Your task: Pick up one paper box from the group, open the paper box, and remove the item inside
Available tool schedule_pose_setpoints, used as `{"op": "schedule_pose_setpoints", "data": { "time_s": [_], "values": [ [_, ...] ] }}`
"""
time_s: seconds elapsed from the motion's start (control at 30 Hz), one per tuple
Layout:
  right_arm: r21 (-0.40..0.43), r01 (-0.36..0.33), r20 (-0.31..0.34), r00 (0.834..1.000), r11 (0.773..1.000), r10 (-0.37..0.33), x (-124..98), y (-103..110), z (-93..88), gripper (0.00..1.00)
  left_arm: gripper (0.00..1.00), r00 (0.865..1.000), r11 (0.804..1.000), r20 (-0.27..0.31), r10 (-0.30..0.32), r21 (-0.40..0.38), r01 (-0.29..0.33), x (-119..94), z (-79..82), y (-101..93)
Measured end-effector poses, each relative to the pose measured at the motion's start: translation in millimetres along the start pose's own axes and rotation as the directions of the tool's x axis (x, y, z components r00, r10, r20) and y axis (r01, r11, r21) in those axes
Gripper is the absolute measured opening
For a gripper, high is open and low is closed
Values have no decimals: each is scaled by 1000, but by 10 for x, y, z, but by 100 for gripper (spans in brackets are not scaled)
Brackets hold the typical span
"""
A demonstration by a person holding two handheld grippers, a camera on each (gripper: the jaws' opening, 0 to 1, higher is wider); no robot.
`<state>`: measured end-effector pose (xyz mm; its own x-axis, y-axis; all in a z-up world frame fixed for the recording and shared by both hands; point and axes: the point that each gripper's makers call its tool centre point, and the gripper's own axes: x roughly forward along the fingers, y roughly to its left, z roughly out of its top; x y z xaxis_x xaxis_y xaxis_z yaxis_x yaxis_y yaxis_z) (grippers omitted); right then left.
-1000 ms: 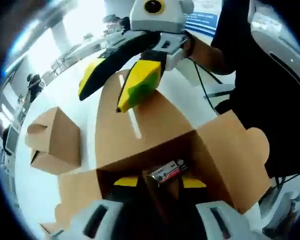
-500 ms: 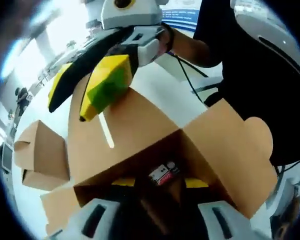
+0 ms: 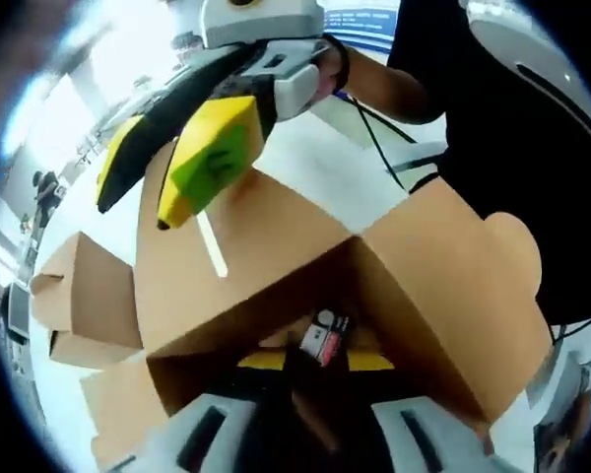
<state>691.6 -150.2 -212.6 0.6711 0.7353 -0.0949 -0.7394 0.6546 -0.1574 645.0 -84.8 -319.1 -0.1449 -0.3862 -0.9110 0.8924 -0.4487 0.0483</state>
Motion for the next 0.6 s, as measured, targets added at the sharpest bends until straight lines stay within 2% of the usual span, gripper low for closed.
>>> {"op": "schedule_pose_setpoints", "data": {
  "time_s": [0.07, 0.27, 0.4, 0.6],
  "values": [
    [2, 3, 1, 1000, 1000, -3, -7, -8, 4, 29, 19, 1000, 1000, -13, 22, -4, -22, -24, -19, 39],
    [-7, 4, 4, 1000, 1000, -4, -13, 11, 39, 29, 18, 1000, 1000, -6, 29, -6, -29, -56, -21, 51],
    [-9, 6, 9, 1000, 1000, -6, -27, 20, 70, 29, 18, 999, 999, 26, 38, -11, -38, -134, -6, 52],
    [-16, 11, 13, 1000, 1000, -11, -43, 29, 120, 29, 18, 995, 996, 71, 74, -62, -69, -272, 43, 76]
  ]
}}
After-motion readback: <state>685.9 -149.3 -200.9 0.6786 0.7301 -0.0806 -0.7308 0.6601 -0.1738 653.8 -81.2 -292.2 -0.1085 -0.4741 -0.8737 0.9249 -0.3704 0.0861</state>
